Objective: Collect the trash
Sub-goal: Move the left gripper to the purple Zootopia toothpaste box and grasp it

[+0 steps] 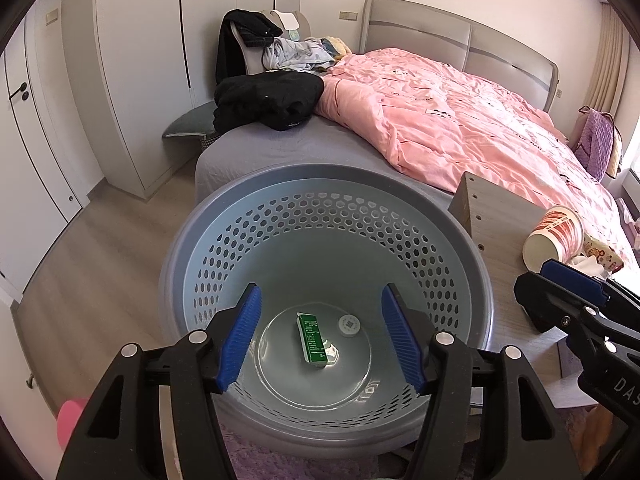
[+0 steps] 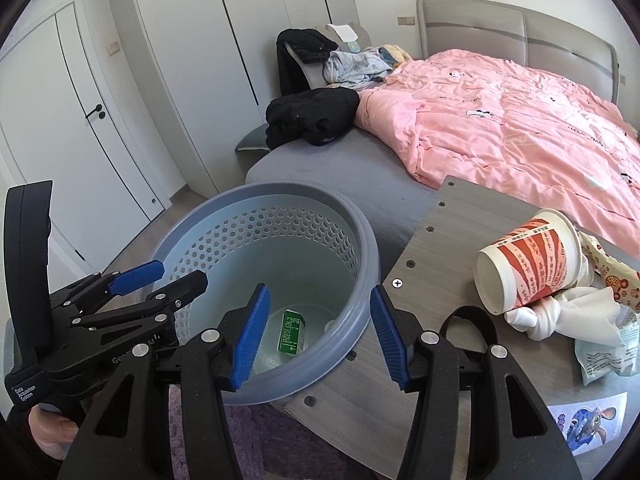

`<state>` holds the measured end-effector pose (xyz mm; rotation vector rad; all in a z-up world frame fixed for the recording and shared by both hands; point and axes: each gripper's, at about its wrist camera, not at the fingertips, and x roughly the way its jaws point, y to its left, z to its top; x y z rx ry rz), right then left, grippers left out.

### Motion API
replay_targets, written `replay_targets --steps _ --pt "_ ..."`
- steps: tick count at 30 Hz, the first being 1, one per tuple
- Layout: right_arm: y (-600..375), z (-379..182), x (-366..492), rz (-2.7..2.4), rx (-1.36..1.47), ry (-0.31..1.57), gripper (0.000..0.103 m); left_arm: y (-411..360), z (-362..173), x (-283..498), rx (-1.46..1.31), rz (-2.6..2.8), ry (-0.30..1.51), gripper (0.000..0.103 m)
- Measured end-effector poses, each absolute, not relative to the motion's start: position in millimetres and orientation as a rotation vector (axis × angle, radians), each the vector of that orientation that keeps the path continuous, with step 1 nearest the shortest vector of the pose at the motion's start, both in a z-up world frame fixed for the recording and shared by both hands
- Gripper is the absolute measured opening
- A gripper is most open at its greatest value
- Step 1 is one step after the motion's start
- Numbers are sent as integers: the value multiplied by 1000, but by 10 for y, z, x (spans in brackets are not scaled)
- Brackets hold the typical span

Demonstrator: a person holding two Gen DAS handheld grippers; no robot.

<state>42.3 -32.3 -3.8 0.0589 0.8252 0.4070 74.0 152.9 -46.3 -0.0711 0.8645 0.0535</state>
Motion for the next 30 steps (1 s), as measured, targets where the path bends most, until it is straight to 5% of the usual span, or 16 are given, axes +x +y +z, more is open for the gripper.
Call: replay_targets --steps 30 --pt "-2757 -111 -867 -81 297 794 67 -749 -323 489 245 -542 860 75"
